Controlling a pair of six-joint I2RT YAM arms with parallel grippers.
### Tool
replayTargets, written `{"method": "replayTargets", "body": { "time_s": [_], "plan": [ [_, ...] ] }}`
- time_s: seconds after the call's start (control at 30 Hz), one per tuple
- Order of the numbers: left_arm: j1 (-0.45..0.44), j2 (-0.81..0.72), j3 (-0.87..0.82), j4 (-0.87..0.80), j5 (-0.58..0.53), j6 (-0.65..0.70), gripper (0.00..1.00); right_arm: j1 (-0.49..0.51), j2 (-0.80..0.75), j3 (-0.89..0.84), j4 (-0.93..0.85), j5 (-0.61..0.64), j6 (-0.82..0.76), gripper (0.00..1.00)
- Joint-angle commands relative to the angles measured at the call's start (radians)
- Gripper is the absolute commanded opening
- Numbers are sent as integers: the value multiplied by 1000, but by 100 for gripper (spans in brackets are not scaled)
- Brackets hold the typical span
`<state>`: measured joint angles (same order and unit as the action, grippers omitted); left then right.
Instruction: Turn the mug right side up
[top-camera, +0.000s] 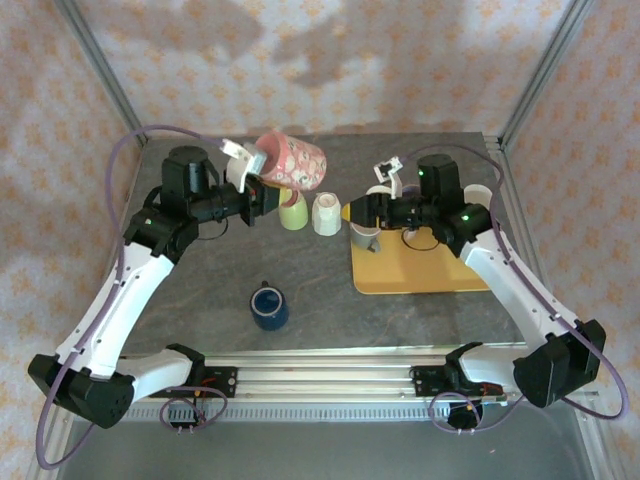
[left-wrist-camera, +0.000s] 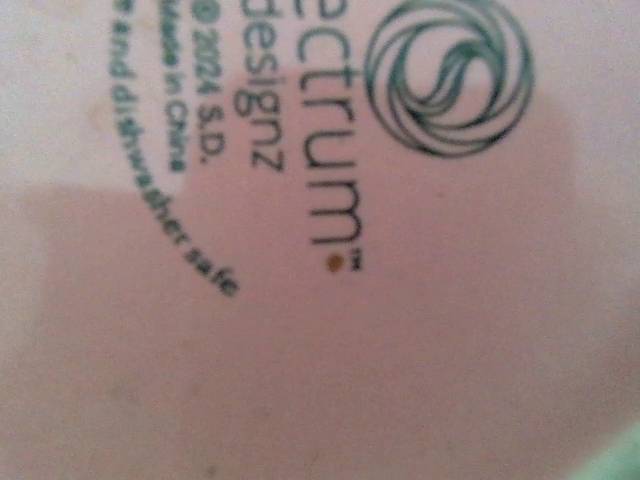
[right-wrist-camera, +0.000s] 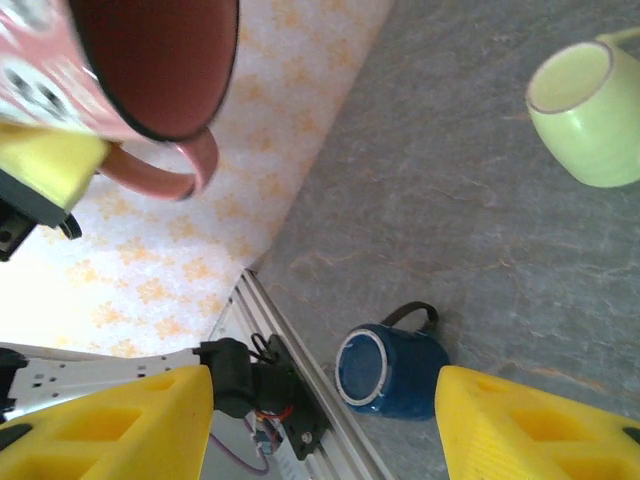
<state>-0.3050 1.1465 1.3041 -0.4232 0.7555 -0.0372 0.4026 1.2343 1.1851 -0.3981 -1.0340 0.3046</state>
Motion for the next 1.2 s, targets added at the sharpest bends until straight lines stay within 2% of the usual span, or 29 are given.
{"method": "replayTargets", "body": {
  "time_s": [0.0, 0.23, 0.37, 0.53, 0.83, 0.97, 1.17],
  "plan": [
    [6, -36, 53, 229, 2, -269, 0, -5, -27, 46, 110, -52, 67, 61],
    [6, -31, 41, 441, -36, -535, 0, -5, -38, 41, 258, -80, 194, 62],
    [5, -24, 37, 510, -39, -610, 0, 4, -33, 29, 364, -80, 276, 64],
    [3, -31, 38, 542, -39, -638, 0, 30, -8, 40, 470, -72, 367, 66],
    [1, -15, 58, 541, -23, -651, 0, 98, 35, 85, 554, -26, 452, 66],
    [2, -11, 57, 560, -19, -669, 0, 109, 53, 77, 670, -1, 567, 64],
    [-5, -4, 52, 582, -16, -697, 0, 127, 80, 94, 740, 40, 647, 60]
  ]
}}
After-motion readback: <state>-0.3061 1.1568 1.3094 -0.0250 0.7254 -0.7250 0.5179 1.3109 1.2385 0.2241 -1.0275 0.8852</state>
